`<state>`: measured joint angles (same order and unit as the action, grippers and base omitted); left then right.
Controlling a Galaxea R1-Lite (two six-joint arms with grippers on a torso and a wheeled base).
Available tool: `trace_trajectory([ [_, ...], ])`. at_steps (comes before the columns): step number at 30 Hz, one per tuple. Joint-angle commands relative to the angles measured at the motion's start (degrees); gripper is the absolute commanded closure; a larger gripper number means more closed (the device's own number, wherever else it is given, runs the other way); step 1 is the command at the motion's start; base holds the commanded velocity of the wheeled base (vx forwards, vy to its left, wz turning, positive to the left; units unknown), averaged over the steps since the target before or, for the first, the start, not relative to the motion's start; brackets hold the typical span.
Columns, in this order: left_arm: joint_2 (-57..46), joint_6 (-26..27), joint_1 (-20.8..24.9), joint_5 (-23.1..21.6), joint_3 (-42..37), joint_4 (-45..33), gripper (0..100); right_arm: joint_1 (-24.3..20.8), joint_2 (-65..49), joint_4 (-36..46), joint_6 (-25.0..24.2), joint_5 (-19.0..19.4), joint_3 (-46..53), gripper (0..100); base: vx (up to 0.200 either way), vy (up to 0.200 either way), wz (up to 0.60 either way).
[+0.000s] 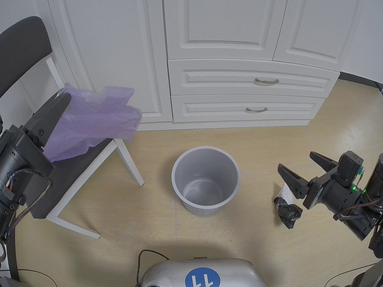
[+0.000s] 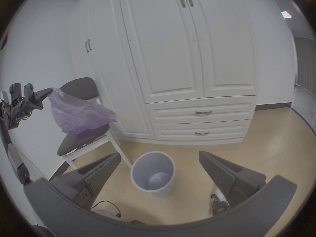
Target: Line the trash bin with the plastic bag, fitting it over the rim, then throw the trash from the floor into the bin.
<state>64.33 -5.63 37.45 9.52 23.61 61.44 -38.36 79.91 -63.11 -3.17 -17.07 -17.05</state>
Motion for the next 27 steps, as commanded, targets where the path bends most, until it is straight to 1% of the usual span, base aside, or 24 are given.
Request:
trace_trajectory([
  [1,-1.5,-0.3,3.1,-1.6,-2.0,-0.1,100,-5.6,5.0,-0.2,-0.3,0.0,-3.9,0,0.0,0.0,0.0],
  [2,-1.8,-0.3,3.2,-2.9,-2.8,-0.1,100,-5.8,5.6,-0.2,-0.5,0.0,-4.0,0,0.0,0.0,0.0],
  [4,-3.8,0.0,3.2,-7.1,-5.6,-0.1,100,-6.5,6.0,-0.2,-0.9,0.0,-4.3,0,0.0,0.0,0.0],
  [5,-4.9,0.0,3.2,-10.0,-7.0,-0.1,100,-6.8,5.9,-0.2,-1.0,0.0,-4.3,0,0.0,0.0,0.0],
  [7,-4.9,0.0,3.2,-10.0,-7.0,-0.1,100,-6.8,5.9,-0.2,-1.0,0.0,-4.3,0,0.0,0.0,0.0],
  [8,-9.0,0.0,3.0,-19.5,-9.8,-0.1,100,-8.4,5.7,-0.2,-1.6,0.0,-4.5,0,0.0,0.0,0.0],
  [10,-11.6,-0.1,2.6,-24.9,-11.7,-0.1,100,-10.2,5.7,-0.1,-2.1,0.0,-4.5,0,0.0,0.0,0.0],
  [13,-14.0,-0.2,2.2,-29.1,-12.6,-0.1,100,-12.2,6.1,0.0,-3.0,0.1,-4.4,0,0.0,0.0,0.0],
  [17,-15.1,-0.1,1.0,-30.2,-12.9,-0.1,100,-14.2,7.1,0.0,-3.2,0.1,-3.9,0,0.0,0.0,0.0],
  [21,-16.1,0.0,1.1,-30.4,-13.6,-0.1,100,-15.3,8.6,0.0,-3.8,0.1,-3.3,0,0.0,0.0,0.0],
  [25,-17.1,-0.1,0.9,-32.7,-13.8,0.0,100,-16.3,10.9,0.0,-4.9,0.1,-3.0,0,0.0,0.0,0.0],
  [27,-17.1,-0.1,0.7,-33.0,-13.7,0.0,100,-17.6,11.7,-0.1,-5.7,0.1,-2.5,0,0.0,0.0,0.0],
])
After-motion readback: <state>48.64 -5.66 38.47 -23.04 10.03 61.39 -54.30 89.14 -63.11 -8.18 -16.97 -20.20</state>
